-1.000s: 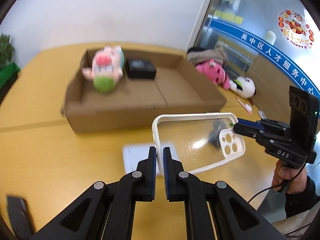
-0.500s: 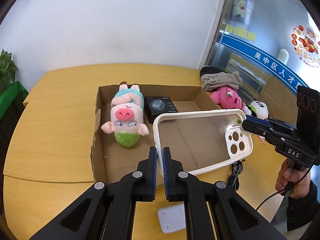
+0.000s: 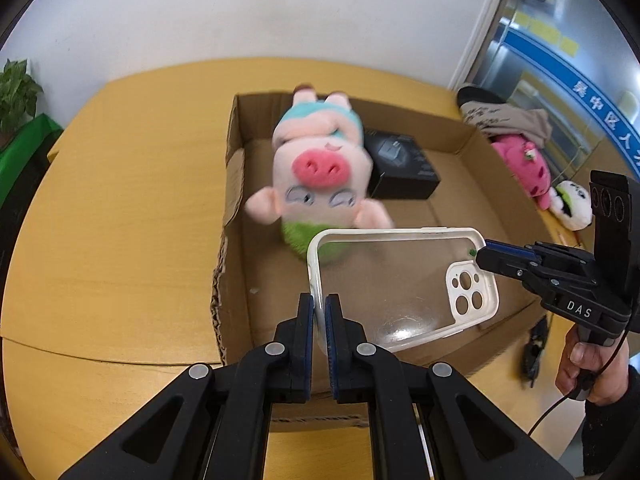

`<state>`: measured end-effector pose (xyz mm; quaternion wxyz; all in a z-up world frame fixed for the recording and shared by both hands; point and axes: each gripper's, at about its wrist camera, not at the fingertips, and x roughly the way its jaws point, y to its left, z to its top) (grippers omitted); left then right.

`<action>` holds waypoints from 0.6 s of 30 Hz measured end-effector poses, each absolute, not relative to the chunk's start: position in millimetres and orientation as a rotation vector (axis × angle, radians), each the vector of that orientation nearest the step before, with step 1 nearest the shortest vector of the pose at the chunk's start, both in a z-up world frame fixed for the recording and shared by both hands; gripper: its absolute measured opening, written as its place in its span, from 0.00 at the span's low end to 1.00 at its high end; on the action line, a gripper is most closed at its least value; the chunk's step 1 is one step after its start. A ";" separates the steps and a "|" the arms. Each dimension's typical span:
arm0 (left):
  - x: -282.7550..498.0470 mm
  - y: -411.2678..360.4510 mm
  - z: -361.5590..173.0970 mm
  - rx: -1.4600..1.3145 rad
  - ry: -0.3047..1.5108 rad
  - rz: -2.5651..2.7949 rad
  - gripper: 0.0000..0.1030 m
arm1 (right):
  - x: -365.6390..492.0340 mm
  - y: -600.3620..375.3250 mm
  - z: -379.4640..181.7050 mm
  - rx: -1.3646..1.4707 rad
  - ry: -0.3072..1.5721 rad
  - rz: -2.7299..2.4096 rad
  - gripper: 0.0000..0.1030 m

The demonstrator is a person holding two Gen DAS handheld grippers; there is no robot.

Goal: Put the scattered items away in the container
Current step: 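Carry the phone case into the cardboard box and open the left gripper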

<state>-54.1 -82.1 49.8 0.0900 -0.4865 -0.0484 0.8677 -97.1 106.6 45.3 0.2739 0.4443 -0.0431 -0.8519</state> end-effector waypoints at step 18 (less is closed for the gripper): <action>-58.6 -76.4 17.3 -1.621 0.002 2.614 0.20 | -91.8 85.2 15.1 1.290 -0.006 -2.303 0.61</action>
